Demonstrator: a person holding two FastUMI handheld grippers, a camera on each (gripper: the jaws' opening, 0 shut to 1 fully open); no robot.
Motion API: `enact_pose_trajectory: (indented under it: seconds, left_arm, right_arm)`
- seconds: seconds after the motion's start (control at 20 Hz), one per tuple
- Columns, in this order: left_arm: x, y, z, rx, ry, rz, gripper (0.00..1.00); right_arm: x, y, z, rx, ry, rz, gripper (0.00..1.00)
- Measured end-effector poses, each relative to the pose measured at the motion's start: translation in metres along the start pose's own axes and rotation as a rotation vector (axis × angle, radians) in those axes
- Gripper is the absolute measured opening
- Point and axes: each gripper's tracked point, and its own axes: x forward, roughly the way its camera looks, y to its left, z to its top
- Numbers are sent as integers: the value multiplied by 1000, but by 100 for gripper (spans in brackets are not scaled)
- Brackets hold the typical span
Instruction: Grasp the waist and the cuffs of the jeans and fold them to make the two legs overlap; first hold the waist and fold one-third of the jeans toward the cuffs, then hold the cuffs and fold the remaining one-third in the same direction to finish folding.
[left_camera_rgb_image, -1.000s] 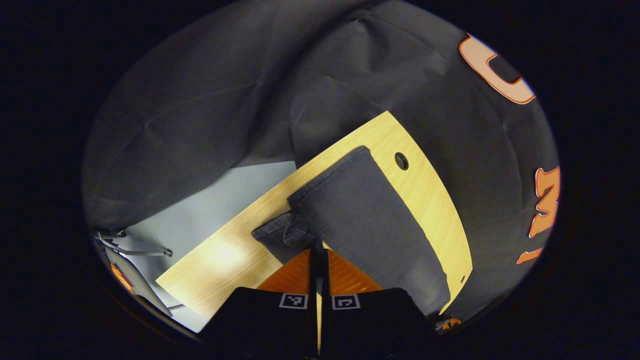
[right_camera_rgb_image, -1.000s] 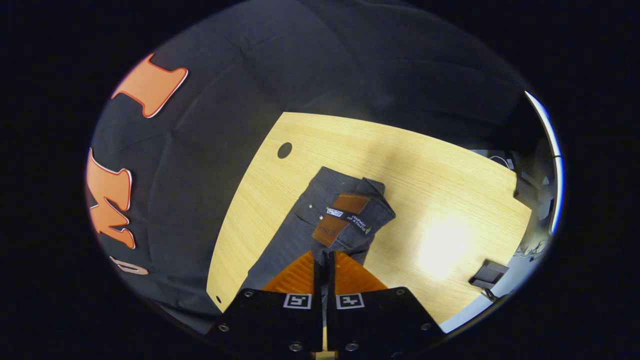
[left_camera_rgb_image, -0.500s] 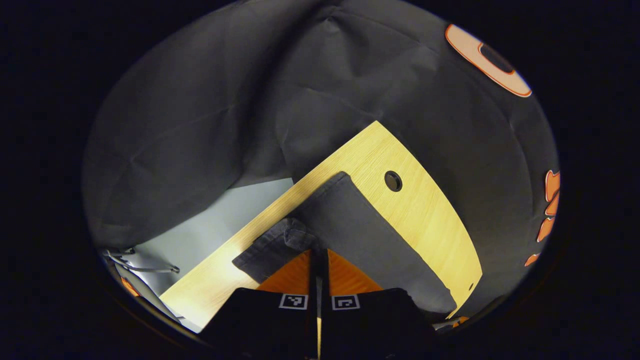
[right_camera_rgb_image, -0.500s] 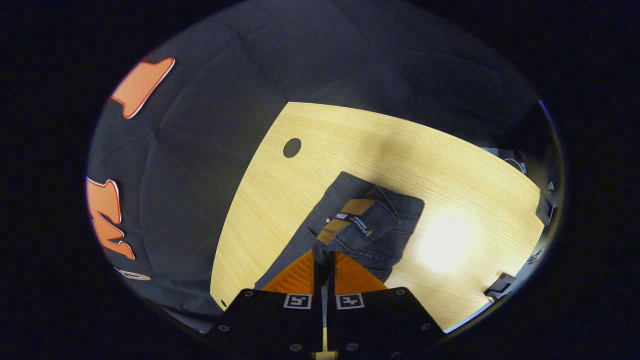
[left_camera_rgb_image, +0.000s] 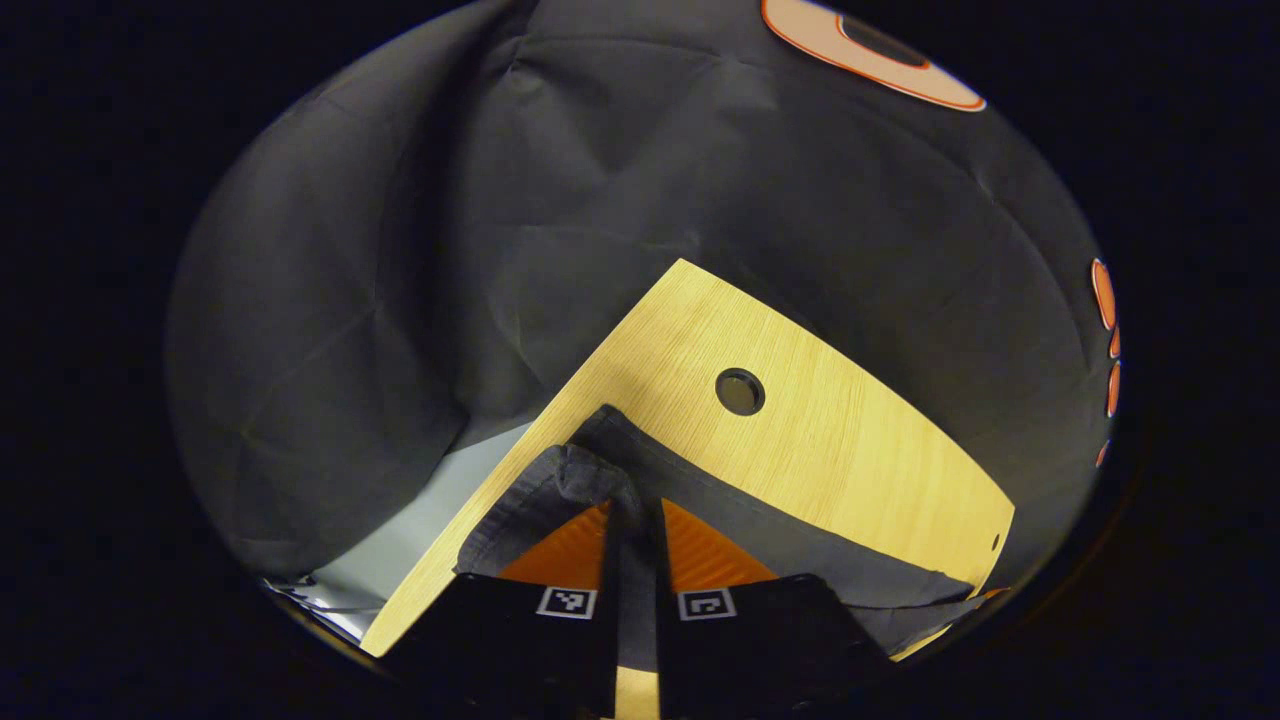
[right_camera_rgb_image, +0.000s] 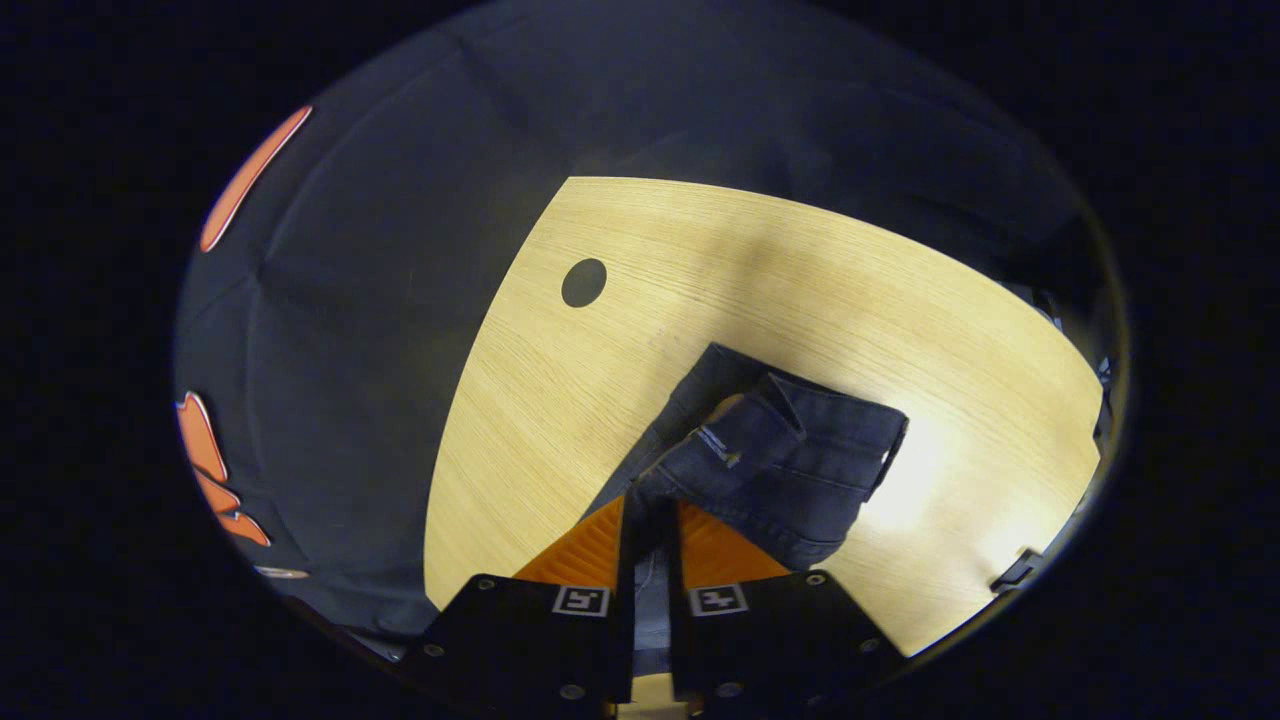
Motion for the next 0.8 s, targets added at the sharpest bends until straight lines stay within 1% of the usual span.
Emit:
enact_pose_trajectory:
  seconds: [0.05,0.1,0.2,0.25,0.3,0.35,0.4,0.45,0.5,0.6,0.65,0.7,0.8]
  left_arm:
    - [0,2,-1,11,12,12,19]
    - [1,0,0,20,4,1,24]
    - [-3,-1,3,33,-9,-5,66]
    - [-4,2,2,47,-12,7,87]
    - [-6,2,1,54,-11,9,93]
    - [-8,-1,0,52,-13,0,98]
    - [-11,-6,-1,47,-17,-14,93]
    - [-15,-9,-1,46,-19,-22,91]
    - [-18,-9,-1,51,-26,-29,95]
    - [-26,-12,-3,74,-33,-27,96]
    - [-28,-18,-6,88,-34,-33,98]
    - [-30,-20,-9,103,-36,-35,98]
    - [-40,-25,-14,147,-44,-39,98]
  right_arm:
    - [-3,7,10,13,-29,26,11]
    - [-4,12,20,18,-59,52,37]
    - [-8,13,35,16,-99,72,42]
    - [-17,10,37,14,-106,63,60]
    - [-21,-4,34,5,-108,41,61]
    - [-22,-17,34,-9,-114,4,75]
    - [-21,-31,36,-29,-122,-26,80]
    - [-20,-42,36,-48,-121,-56,82]
    - [-19,-50,33,-65,-119,-79,86]
    - [-18,-63,28,-78,-114,-116,89]
    - [-16,-71,26,-80,-106,-133,100]
    - [-14,-78,21,-80,-90,-146,94]
    - [-11,-88,15,-84,-70,-169,97]
